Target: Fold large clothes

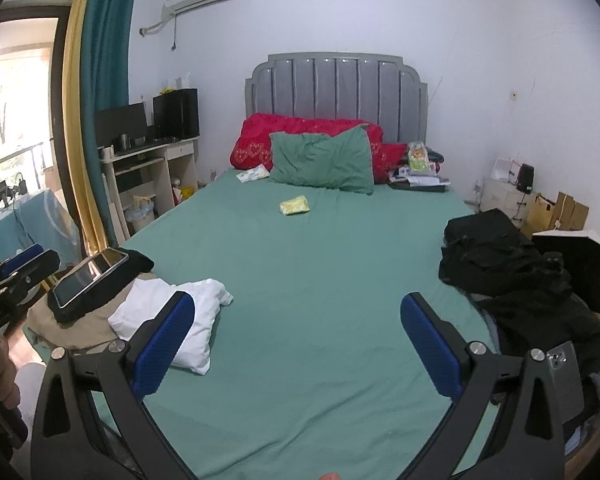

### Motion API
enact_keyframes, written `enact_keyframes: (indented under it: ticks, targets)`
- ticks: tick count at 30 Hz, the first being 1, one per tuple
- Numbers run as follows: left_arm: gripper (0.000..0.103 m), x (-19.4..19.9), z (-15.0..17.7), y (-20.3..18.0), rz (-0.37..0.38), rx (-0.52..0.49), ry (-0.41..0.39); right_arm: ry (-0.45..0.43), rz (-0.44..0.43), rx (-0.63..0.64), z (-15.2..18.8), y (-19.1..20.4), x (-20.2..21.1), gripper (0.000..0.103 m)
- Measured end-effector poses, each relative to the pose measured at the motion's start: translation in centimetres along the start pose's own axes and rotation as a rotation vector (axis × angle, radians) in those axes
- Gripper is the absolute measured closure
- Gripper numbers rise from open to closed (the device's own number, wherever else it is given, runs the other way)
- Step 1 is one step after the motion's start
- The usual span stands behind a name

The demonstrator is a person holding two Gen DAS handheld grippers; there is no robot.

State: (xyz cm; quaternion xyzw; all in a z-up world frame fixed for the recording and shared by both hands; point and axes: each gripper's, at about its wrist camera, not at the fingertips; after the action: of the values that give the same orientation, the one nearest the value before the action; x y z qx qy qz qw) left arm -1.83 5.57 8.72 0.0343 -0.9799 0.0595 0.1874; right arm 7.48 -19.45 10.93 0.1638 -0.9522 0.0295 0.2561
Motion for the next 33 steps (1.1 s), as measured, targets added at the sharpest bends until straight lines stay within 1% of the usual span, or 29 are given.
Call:
enact_keyframes:
  ticks: [5,33]
  targets:
    - [0.034,-0.06,0.14,-0.07,-0.007,-0.002,0.004,0.015,-0.004,0.002,0.34,-0.17,-0.48,0.001]
    - [0.034,-0.34,0.29,-0.65,-0.001,-0.014,0.004,0.019,-0.002,-0.01,0.82,-0.8,-0.39,0.001]
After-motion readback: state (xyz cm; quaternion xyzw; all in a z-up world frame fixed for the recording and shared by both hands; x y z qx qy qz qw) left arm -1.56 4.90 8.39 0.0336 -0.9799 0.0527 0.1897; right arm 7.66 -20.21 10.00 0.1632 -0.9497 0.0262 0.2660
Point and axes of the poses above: each gripper's, at about its wrist camera, not at the fingertips, and x roughly against the way its jaws point, y to its left, z to its underside, and after that the axes turned 2 degrees about y, right-handed
